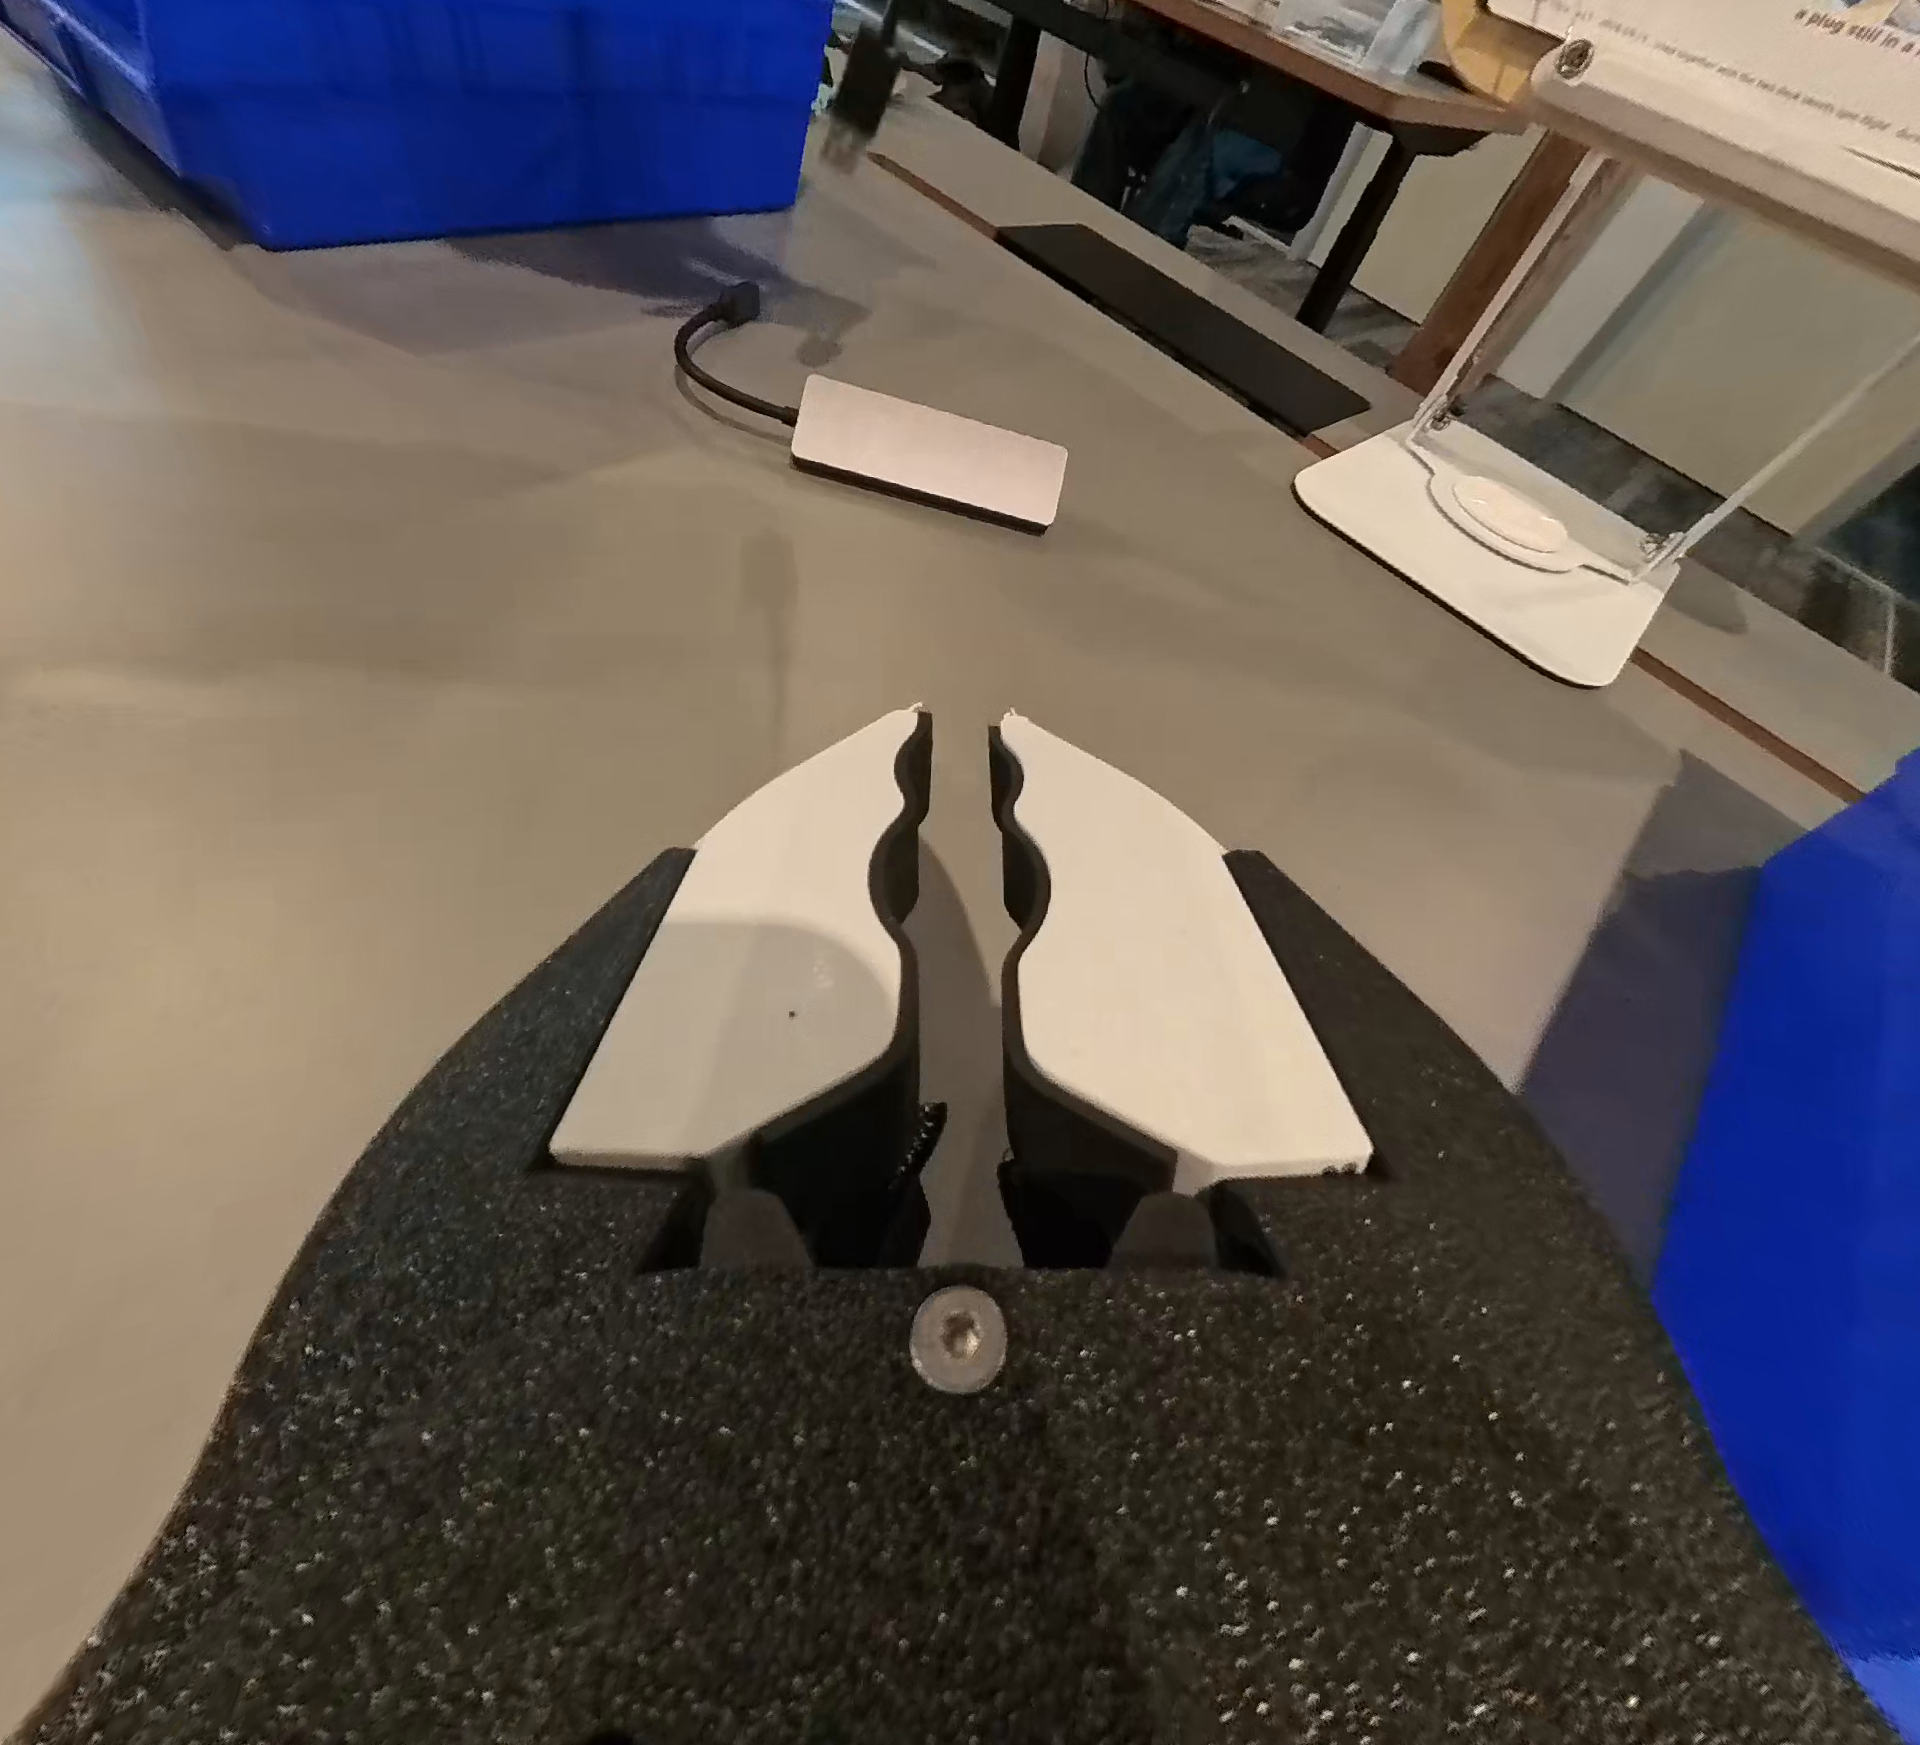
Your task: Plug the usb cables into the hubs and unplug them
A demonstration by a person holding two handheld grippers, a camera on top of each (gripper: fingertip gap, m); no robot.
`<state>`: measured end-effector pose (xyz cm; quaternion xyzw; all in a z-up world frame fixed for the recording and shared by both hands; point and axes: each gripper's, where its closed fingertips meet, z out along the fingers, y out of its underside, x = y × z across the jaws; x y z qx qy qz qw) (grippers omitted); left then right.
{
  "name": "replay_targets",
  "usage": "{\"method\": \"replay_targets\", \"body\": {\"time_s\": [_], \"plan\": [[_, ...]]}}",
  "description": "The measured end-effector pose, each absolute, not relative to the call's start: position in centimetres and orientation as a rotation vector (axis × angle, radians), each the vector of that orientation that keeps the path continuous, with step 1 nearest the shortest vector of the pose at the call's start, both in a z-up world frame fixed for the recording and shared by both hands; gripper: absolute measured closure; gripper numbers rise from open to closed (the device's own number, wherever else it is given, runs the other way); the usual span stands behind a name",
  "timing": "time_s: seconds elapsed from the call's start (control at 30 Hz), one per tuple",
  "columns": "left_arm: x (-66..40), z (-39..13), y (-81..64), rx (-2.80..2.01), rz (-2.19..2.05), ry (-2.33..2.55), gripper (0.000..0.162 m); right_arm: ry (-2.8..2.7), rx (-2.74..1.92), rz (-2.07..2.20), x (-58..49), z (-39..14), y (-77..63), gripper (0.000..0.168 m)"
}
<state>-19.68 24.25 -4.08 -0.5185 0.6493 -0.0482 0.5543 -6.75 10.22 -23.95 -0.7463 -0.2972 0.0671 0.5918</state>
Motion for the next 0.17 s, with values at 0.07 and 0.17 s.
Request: {"method": "replay_targets", "body": {"time_s": [0.07, 0.17], "plan": [[-19.0, -5.9, 23.1, -1.298, -0.238, 1.555, 0.152, -0.695, -1.737, 0.143, -6.7, -24.0, 10.3, 0.158], [-17.1, -9.5, 19.7, -1.438, -0.499, 1.655, 0.152, -0.667, -1.717, 0.106, -6.2, -23.5, 10.4, 0.158]]}}
